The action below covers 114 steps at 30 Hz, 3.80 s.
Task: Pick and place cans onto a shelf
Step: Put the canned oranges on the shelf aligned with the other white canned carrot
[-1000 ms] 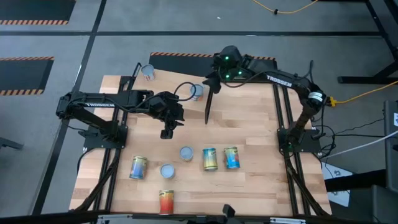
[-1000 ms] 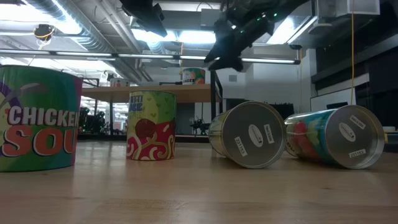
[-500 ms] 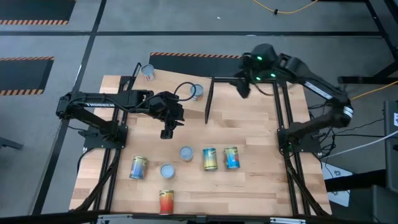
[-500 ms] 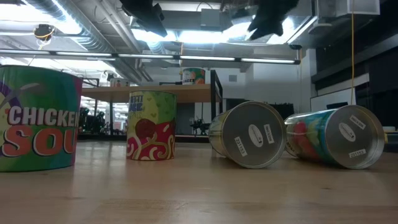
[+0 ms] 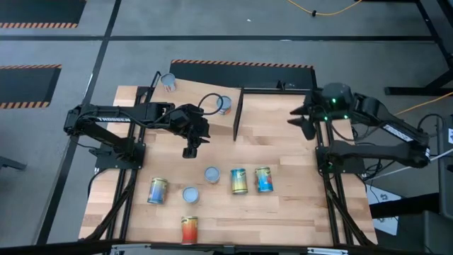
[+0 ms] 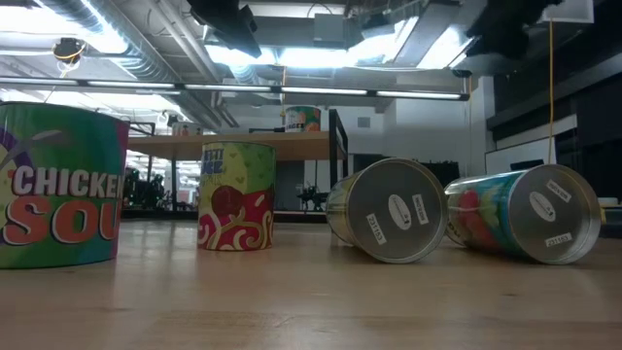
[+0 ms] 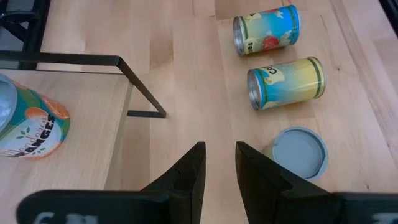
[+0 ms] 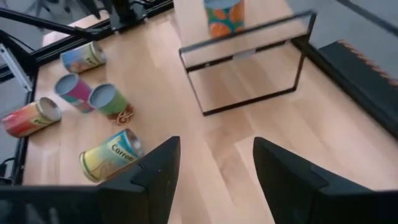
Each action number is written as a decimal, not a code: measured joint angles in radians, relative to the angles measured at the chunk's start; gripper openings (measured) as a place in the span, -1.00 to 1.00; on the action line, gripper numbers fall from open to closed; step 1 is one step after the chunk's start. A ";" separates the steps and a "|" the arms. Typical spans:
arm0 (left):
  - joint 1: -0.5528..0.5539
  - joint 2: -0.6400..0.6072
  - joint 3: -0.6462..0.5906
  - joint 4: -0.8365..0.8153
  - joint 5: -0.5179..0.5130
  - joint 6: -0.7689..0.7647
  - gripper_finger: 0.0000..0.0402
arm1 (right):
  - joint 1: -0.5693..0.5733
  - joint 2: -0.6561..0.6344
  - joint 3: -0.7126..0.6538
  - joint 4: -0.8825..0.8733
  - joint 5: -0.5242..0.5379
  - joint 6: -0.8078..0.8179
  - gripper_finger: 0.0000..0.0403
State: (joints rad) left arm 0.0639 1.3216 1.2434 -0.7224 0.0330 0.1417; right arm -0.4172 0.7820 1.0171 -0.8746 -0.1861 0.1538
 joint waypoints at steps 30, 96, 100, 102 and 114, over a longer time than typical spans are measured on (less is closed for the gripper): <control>0.214 0.068 0.000 0.623 -0.066 0.141 -0.60 | 0.030 -0.063 -0.390 0.584 -0.078 0.021 0.03; 0.331 0.196 0.002 0.285 -0.056 0.156 -0.91 | 0.030 -0.059 -0.390 0.585 -0.079 0.021 0.03; 0.330 0.196 0.002 0.285 -0.055 0.151 -0.97 | 0.030 -0.059 -0.390 0.585 -0.079 0.021 0.03; 0.330 0.187 0.001 0.276 -0.058 0.149 -0.96 | 0.030 -0.059 -0.390 0.585 -0.079 0.022 0.03; 0.337 -0.020 -0.001 0.171 -0.126 0.081 -0.99 | 0.030 -0.059 -0.390 0.585 -0.079 0.022 0.03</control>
State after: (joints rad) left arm 0.4013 1.3020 1.2427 -0.5510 -0.0928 0.2223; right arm -0.3873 0.7227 0.6273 -0.2893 -0.2654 0.1757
